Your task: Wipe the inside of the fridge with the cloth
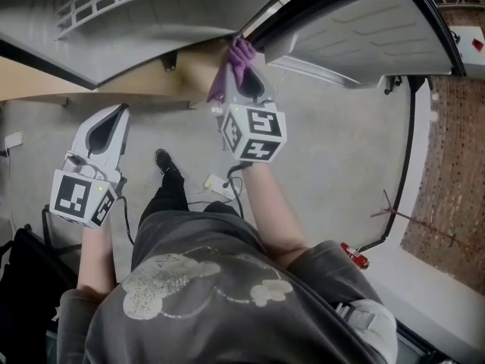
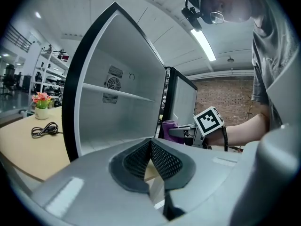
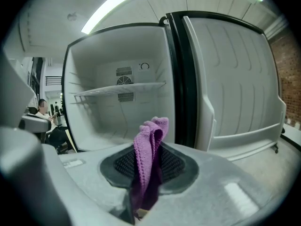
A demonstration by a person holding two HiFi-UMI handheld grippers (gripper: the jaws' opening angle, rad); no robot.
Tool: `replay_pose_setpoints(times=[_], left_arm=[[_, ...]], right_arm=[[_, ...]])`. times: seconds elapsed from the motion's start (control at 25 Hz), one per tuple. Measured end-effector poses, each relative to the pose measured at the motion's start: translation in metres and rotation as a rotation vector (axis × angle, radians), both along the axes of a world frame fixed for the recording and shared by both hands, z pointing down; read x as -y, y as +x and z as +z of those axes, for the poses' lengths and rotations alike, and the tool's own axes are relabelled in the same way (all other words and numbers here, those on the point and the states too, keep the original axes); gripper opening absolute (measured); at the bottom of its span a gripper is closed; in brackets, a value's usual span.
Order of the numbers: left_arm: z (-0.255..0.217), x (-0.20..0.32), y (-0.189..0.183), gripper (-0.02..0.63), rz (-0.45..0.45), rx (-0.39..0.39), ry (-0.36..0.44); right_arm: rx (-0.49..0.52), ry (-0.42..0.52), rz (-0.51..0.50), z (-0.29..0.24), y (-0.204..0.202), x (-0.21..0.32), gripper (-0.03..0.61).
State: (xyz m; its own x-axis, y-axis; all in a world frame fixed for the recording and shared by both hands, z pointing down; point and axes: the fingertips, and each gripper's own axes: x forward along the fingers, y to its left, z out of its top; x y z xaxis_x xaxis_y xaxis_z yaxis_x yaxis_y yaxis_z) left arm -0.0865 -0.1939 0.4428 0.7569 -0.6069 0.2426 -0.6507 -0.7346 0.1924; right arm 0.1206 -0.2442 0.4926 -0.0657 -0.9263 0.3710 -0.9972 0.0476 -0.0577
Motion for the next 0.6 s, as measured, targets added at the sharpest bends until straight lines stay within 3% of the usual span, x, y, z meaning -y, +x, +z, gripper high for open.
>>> replay_pose_setpoints(times=[0.32, 0.6], left_arm=[[-0.017, -0.075, 0.034, 0.017, -0.041, 0.016, 0.061], [-0.034, -0.192, 0.065, 0.017, -0.146, 0.002, 0.118]], right_arm=[[0.019, 0.073, -0.115, -0.024, 0.008, -0.075, 0.083], [0.041, 0.106, -0.206, -0.037, 0.042, -0.185, 0.083]])
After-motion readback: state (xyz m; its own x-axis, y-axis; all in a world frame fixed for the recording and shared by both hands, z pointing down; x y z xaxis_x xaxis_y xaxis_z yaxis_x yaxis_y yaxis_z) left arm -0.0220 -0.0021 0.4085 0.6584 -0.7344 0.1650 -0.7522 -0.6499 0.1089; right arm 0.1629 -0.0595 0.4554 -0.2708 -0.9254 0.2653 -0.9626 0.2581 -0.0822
